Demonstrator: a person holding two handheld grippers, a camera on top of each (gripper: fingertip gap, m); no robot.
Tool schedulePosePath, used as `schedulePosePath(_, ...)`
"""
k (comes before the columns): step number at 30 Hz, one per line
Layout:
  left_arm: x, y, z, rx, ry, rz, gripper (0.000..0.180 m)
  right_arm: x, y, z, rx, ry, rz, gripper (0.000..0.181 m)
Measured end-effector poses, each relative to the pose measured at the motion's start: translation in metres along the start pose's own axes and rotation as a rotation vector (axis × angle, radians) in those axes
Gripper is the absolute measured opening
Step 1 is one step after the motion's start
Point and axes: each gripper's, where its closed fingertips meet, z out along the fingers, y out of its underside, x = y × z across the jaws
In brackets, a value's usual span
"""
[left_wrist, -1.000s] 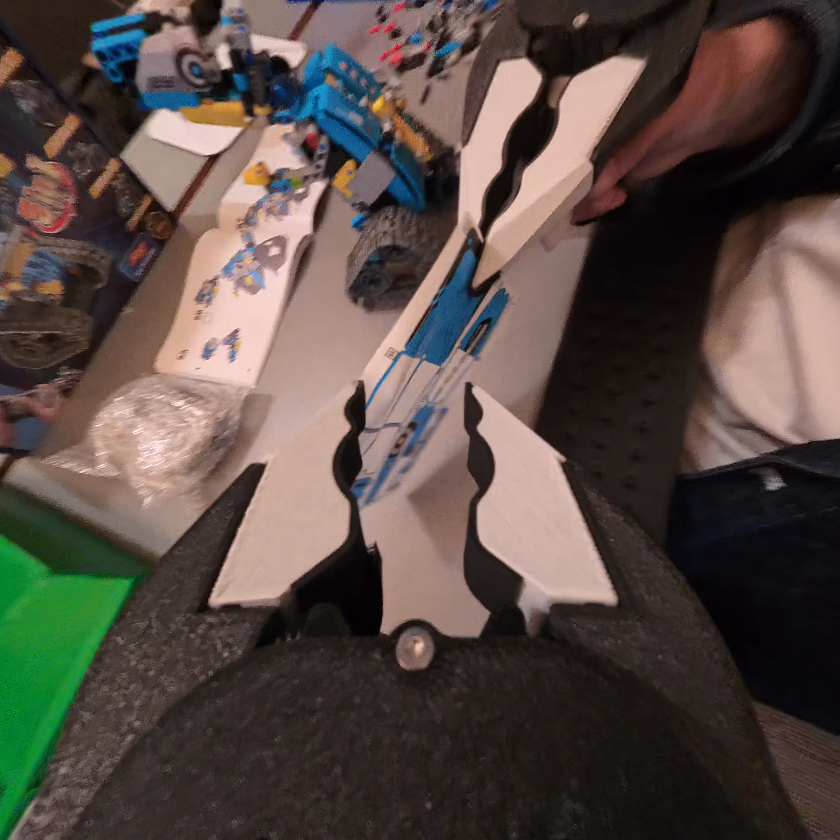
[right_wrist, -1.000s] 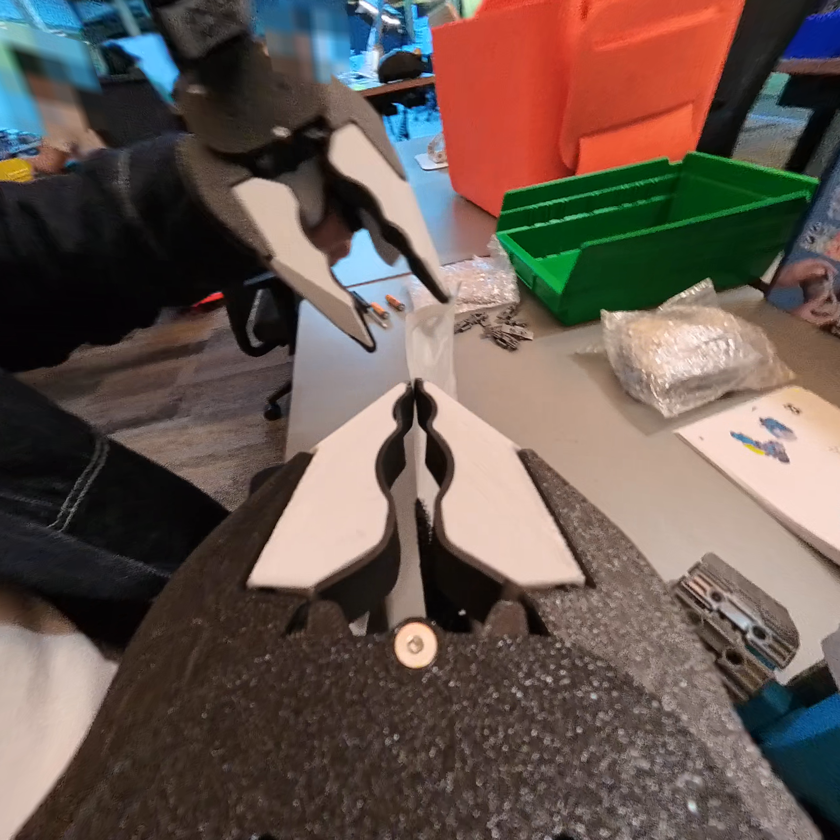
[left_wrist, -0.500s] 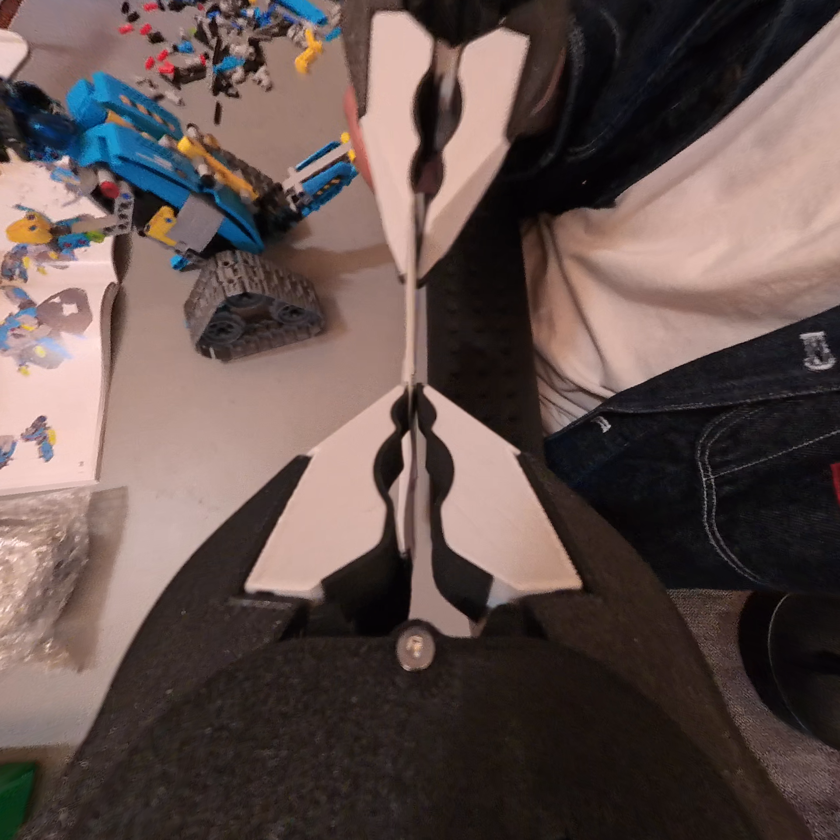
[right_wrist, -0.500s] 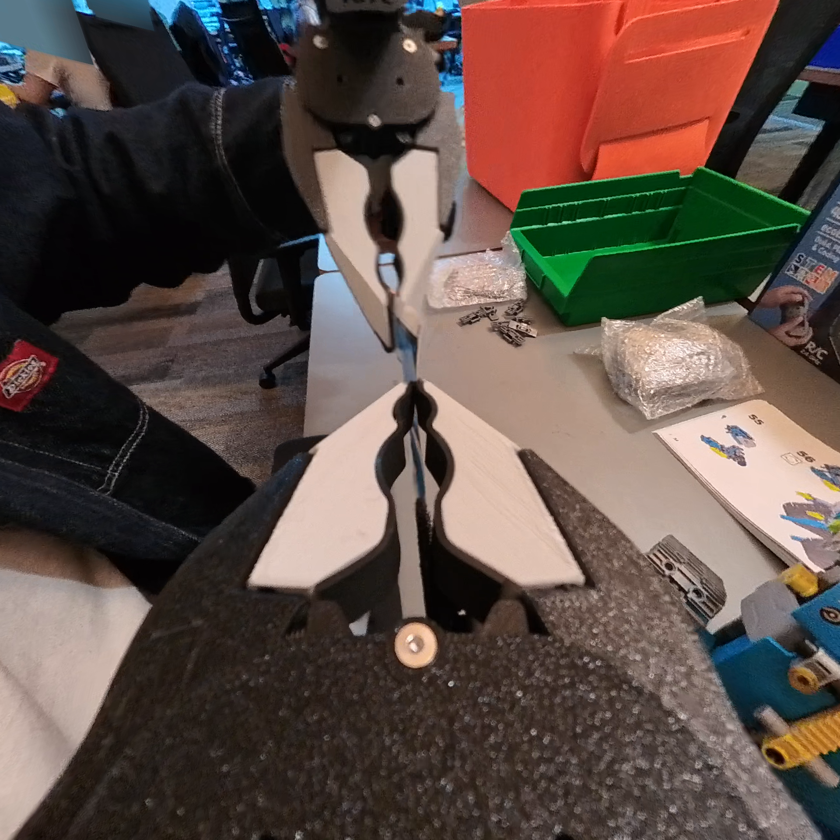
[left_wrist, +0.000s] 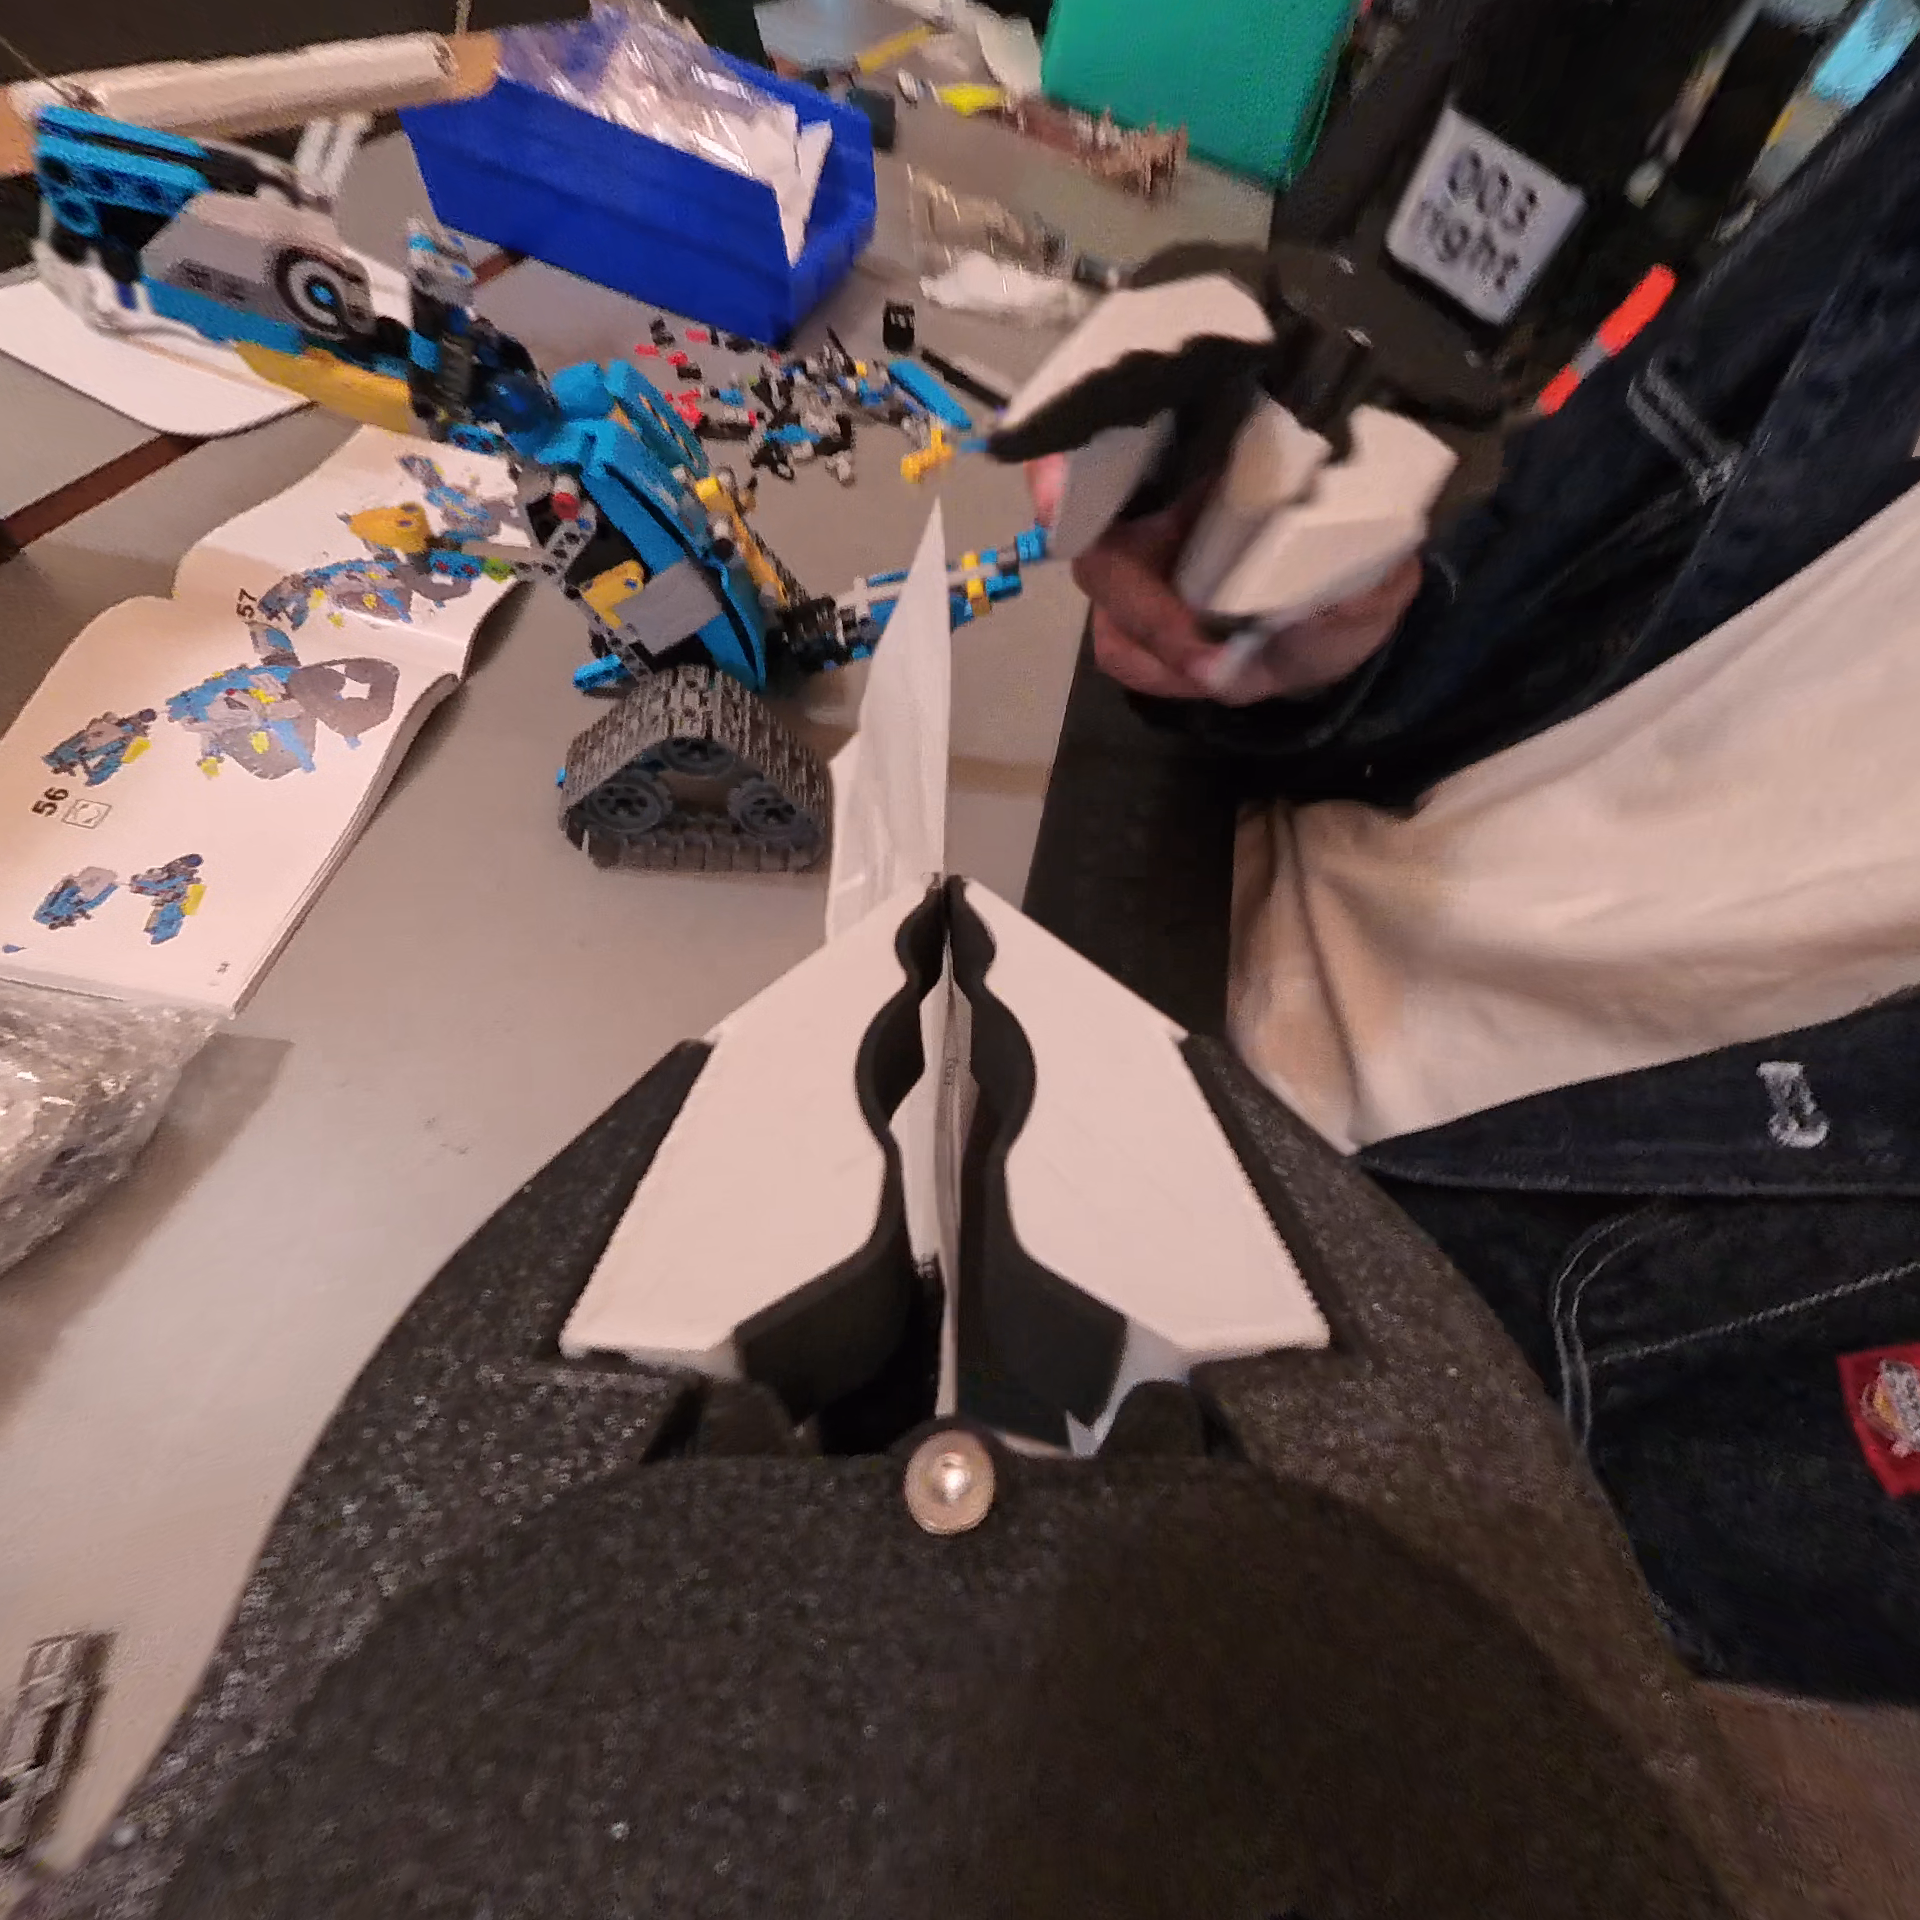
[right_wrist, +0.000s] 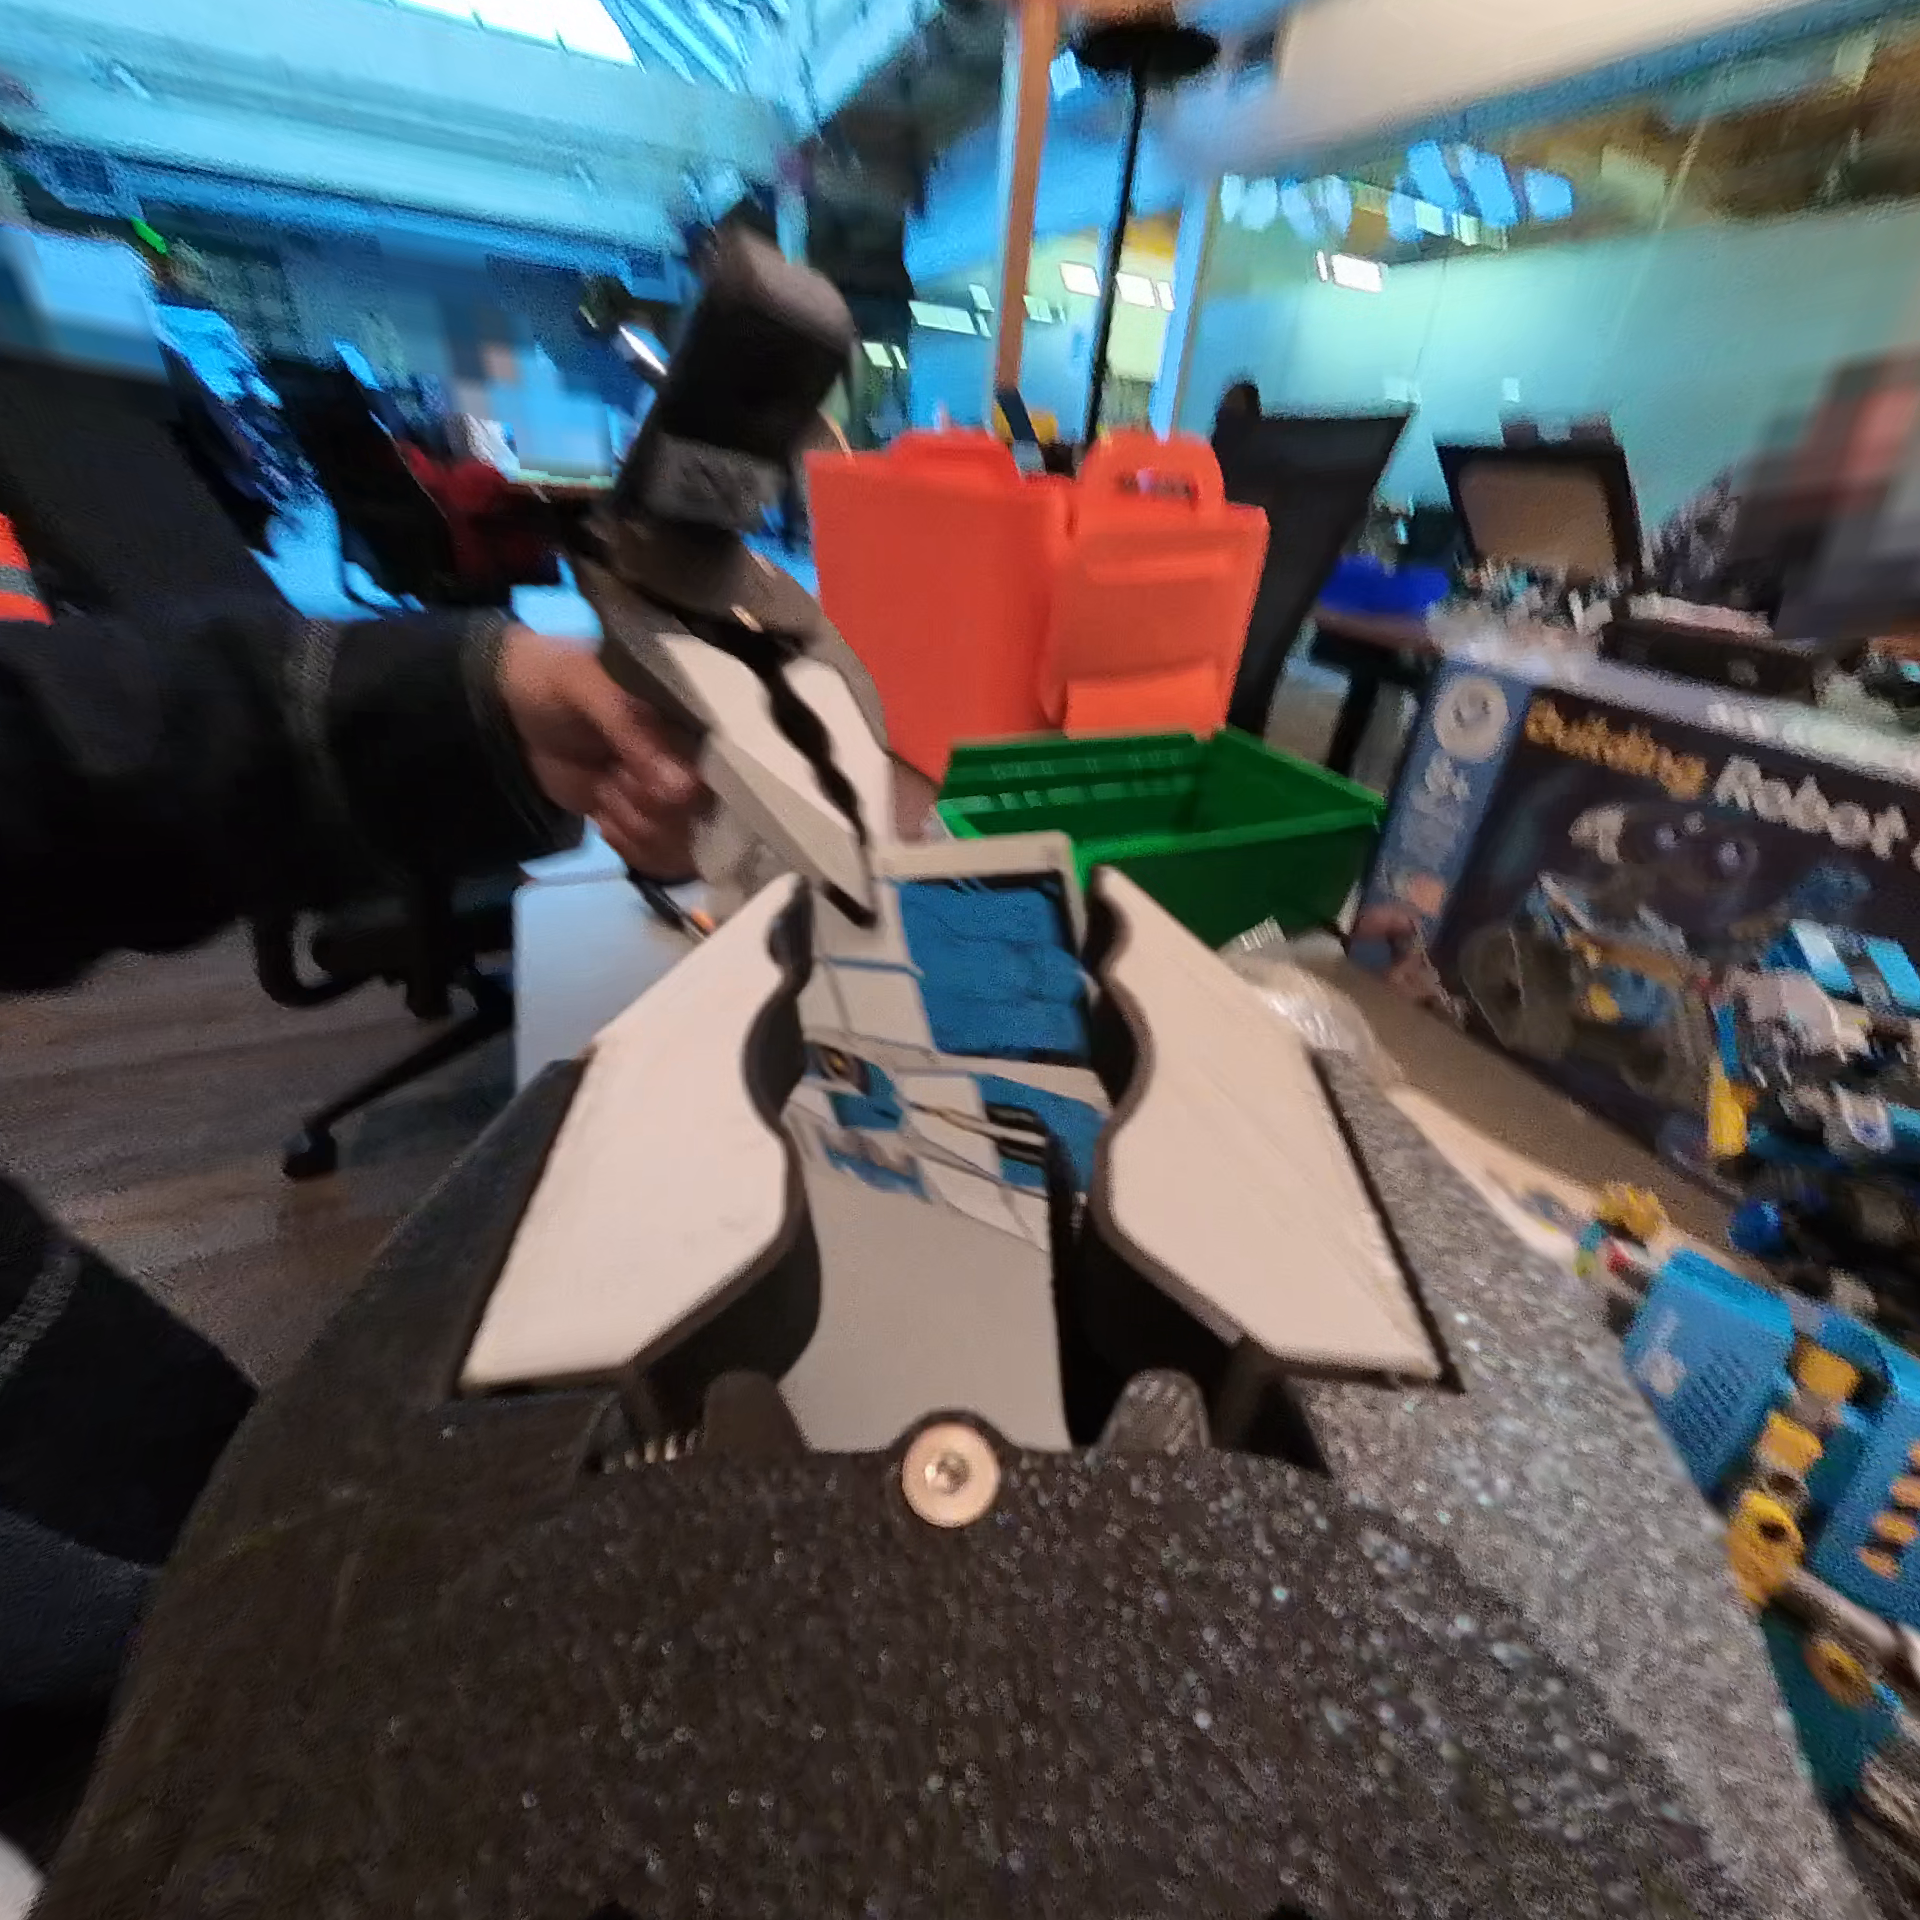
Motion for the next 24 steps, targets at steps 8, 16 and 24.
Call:
schedulePosePath(8, 0.034, -0.023, 0.012, 0.108, 0.101, 0.046, 0.000, -0.038, 0.016, 0.019, -0.101, -0.203, 0.021, 0.071)
schedulePosePath(16, 0.049, -0.019, 0.025, 0.043, 0.136, 0.190, 0.000, -0.054, 0.001, 0.005, -0.062, -0.445, 0.256, 0.052)
schedulePosePath(24, 0.054, -0.019, 0.030, 0.004, 0.135, 0.231, 0.000, -0.045, 0.010, 0.002, -0.090, -0.479, 0.282, 0.026)
